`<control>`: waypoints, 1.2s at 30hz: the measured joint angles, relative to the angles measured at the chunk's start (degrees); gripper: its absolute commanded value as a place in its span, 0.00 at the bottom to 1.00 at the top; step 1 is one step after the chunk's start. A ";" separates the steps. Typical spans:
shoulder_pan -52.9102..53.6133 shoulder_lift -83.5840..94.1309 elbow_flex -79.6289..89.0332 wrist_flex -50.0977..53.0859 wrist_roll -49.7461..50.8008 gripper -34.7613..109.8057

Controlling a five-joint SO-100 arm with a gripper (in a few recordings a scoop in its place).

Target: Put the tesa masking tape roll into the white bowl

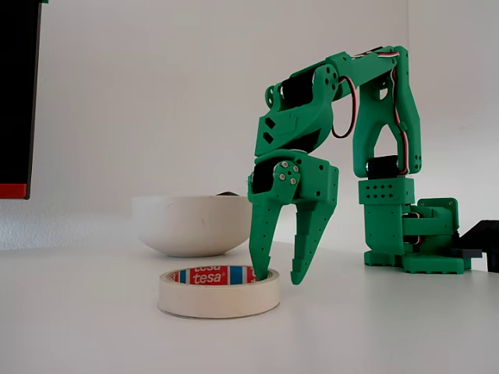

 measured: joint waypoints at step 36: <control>10.81 26.28 -11.25 18.46 -8.26 0.18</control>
